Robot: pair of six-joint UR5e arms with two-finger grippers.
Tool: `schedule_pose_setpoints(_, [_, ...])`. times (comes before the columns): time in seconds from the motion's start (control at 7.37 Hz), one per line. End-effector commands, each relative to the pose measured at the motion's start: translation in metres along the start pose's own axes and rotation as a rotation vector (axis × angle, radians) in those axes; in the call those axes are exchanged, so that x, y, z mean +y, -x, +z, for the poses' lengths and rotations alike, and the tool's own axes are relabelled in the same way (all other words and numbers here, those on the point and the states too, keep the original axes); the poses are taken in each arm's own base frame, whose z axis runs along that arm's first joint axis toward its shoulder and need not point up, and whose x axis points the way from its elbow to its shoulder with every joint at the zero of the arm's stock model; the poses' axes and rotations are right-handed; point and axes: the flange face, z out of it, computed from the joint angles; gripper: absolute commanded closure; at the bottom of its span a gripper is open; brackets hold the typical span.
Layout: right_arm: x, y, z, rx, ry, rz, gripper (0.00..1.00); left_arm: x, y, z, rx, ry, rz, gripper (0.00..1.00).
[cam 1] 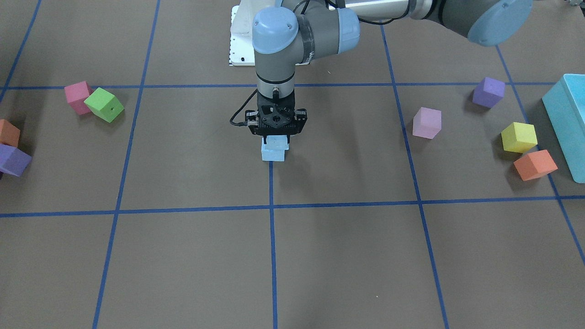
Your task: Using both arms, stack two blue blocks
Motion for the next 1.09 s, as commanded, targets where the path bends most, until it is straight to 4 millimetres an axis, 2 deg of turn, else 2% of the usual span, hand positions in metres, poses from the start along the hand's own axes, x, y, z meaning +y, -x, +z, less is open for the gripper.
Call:
schedule_pose_setpoints(0.0, [-0.001,0.0,0.0,-0.001,-0.001,-0.001,0.0,0.0,-0.003,0.007,-0.012,0.003,0.005,0.96])
schedule_pose_setpoints(0.41, [-0.001,0.001,0.0,-0.001,0.0,-0.002,0.0,0.01,-0.009,0.009,-0.005,0.015,0.015,0.94])
schedule_pose_setpoints(0.68, [-0.002,0.001,-0.001,-0.001,-0.002,-0.003,0.0,0.013,-0.01,0.01,-0.002,0.017,0.022,0.86])
schedule_pose_setpoints(0.95, [-0.002,0.001,-0.001,-0.001,-0.002,-0.003,0.0,0.013,-0.009,0.012,-0.002,0.016,0.025,0.49])
